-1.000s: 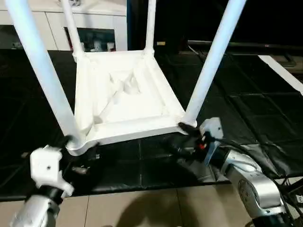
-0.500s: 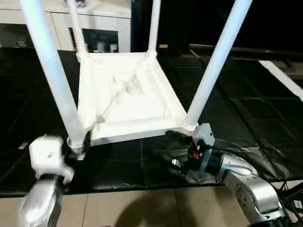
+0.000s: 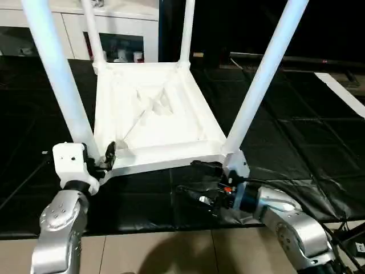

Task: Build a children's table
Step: Flip table

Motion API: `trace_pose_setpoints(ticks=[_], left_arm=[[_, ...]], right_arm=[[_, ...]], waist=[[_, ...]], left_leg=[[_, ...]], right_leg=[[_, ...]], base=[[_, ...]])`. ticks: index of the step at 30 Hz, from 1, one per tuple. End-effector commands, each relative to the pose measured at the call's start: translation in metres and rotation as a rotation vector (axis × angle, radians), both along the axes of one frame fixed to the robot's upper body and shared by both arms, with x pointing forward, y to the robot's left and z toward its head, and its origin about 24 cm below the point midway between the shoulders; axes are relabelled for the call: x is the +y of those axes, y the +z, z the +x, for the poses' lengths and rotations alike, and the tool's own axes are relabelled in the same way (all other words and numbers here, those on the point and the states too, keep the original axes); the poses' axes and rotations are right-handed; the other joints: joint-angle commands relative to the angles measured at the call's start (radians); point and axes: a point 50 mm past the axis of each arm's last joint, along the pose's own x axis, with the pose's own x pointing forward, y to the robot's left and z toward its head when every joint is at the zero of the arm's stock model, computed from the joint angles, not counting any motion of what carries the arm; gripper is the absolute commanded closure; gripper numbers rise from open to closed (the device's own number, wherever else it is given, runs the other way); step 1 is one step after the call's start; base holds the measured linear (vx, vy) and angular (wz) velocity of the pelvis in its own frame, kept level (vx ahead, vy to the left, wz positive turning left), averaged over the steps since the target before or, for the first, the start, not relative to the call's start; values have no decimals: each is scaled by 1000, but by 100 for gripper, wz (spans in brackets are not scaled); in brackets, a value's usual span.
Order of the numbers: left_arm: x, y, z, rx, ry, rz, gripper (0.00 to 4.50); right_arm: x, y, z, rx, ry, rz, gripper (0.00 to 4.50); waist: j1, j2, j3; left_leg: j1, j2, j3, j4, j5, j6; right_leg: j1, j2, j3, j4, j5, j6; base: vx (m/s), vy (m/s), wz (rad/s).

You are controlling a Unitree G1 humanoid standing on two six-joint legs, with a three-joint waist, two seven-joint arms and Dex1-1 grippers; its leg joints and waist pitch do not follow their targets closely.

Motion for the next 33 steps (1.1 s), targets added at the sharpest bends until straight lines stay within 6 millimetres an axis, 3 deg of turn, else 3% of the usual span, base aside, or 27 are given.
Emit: trace_pose_setpoints(ticks=[1, 2, 8, 14, 23, 27, 33], left_arm=[[-1, -1, 1, 14, 14, -21, 105], [-2, -2, 1, 14, 15, -24, 115], [-1, -1, -1, 6, 28, -47, 169], [-5, 0, 0, 11, 23, -75, 216], [-7, -1, 2, 30, 49, -189, 226], [-14, 3, 3, 33, 35, -280, 226], [-19, 7, 7, 39, 42, -421, 226]], right_arm=[[-1, 3, 3, -6, -7, -10, 0], [-1, 3, 4, -6, -8, -11, 0], [2, 4, 7, -5, -6, -12, 0], [5, 4, 7, -6, 3, -9, 0], [8, 6, 7, 0, 28, 3, 0], [8, 4, 11, 22, -56, 11, 0], [11, -6, 17, 97, -178, -5, 0]], waist=[[4, 16, -45], [4, 11, -45], [7, 10, -44], [17, 6, -46], [22, 9, -45], [21, 8, -45], [19, 9, -47]], left_leg=[[6, 26, -11, -70, -325, 5], [5, 26, -11, -70, -321, 6], [5, 27, -11, -70, -318, 9], [4, 28, -10, -70, -293, 10], [4, 27, -9, -71, -295, 5], [4, 26, -10, -70, -298, 2], [2, 23, -8, -67, -268, -5]], right_leg=[[38, -67, 45, -85, -323, -96], [39, -67, 45, -84, -326, -94], [34, -67, 46, -87, -357, -79], [35, -67, 47, -82, -319, -82], [35, -67, 47, -84, -328, -77], [35, -69, 46, -85, -365, -67], [35, -66, 47, -79, -313, -86]], base=[[0, 0, 0], [0, 0, 0], [0, 0, 0], [0, 0, 0], [0, 0, 0], [0, 0, 0], [0, 0, 0]])
